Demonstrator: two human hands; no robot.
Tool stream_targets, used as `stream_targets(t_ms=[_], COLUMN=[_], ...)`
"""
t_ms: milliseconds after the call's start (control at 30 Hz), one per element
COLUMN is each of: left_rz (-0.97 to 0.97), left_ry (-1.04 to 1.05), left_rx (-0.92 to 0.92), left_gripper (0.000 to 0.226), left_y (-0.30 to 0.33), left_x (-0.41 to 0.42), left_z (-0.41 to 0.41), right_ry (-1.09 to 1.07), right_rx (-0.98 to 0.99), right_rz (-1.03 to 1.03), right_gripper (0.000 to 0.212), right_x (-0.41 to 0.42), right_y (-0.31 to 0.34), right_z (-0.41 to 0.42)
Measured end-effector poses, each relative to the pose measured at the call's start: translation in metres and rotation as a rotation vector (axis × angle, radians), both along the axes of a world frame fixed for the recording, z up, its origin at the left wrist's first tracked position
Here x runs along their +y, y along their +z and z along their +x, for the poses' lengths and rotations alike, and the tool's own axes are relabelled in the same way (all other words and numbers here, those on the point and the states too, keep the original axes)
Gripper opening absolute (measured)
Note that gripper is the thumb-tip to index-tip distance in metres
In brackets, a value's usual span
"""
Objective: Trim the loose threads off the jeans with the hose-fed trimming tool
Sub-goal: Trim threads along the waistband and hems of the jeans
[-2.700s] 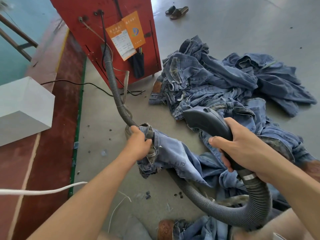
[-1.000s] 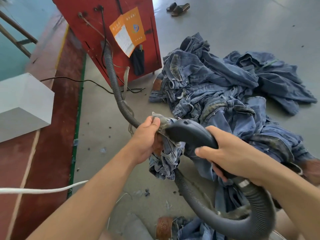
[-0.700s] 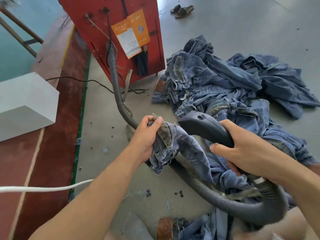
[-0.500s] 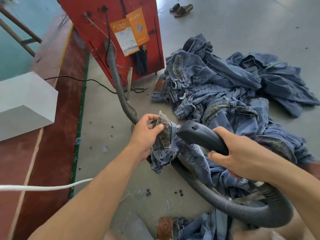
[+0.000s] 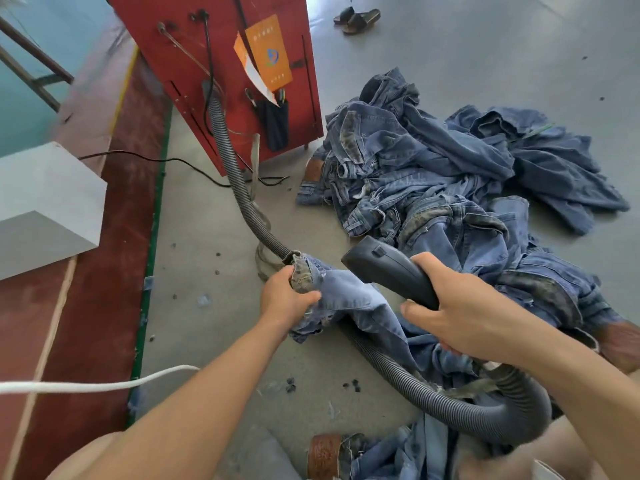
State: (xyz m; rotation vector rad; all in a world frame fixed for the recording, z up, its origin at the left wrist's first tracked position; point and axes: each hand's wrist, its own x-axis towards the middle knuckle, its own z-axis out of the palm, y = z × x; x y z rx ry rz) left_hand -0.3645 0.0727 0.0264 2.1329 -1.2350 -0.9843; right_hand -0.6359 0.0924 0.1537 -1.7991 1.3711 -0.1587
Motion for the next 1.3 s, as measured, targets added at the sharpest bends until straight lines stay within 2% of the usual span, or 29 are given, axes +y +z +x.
stream_targets(t_ms=[67, 133, 200, 267, 367, 500, 533, 600, 733, 833, 1067, 1300], left_rz=[-0.121, -0.176, -0.240, -0.299, -0.275, -0.087, -0.056, -0.011, -0.010, 0.016, 0.041, 0.044], left_ry=[0.018, 0.042, -0.022, -0.044, 0.122, 0.380, 0.405, 0.415, 0.406, 0.368, 0.347, 0.328], left_rx=[-0.251, -0.477, -0.565, -0.377, 0.080, 0.874, 1.036, 1.214, 1.282, 1.263, 1.240, 1.222], left_gripper=[0.031, 0.033, 0.032, 0.027, 0.007, 0.016, 0.018, 0.019, 0.020, 0.020, 0.019, 0.020], left_y=[0.001, 0.006, 0.013, 0.018, 0.024, 0.038, 0.043, 0.050, 0.054, 0.052, 0.053, 0.052], left_x=[0.002, 0.000, -0.003, -0.008, -0.011, -0.014, -0.013, -0.012, -0.009, -0.008, -0.007, -0.003], left_z=[0.003, 0.002, 0.000, -0.001, -0.008, -0.021, -0.022, -0.022, -0.027, -0.033, -0.028, -0.031], right_ry=[-0.001, -0.008, -0.011, -0.003, 0.008, 0.003, 0.001, 0.000, 0.036, 0.004, -0.110, -0.116], right_rx=[0.007, 0.001, -0.015, -0.013, -0.005, -0.010, -0.008, -0.006, -0.017, -0.039, -0.111, -0.095], right_rz=[-0.001, -0.007, -0.002, -0.006, -0.016, -0.020, -0.019, -0.005, 0.105, 0.163, 0.071, 0.181], right_gripper=[0.026, 0.025, 0.025, 0.026, 0.027, 0.026, 0.025, 0.023, 0.020, 0.017, 0.017, 0.016], right_x=[-0.001, -0.001, -0.001, -0.001, -0.001, 0.001, 0.001, 0.004, 0.013, 0.016, 0.010, 0.014], right_y=[-0.001, -0.001, -0.001, 0.000, 0.000, 0.001, 0.002, 0.004, 0.007, 0.007, 0.001, 0.003], right_z=[0.000, -0.001, -0.001, -0.002, -0.003, -0.004, -0.003, -0.002, 0.004, 0.012, 0.027, 0.017])
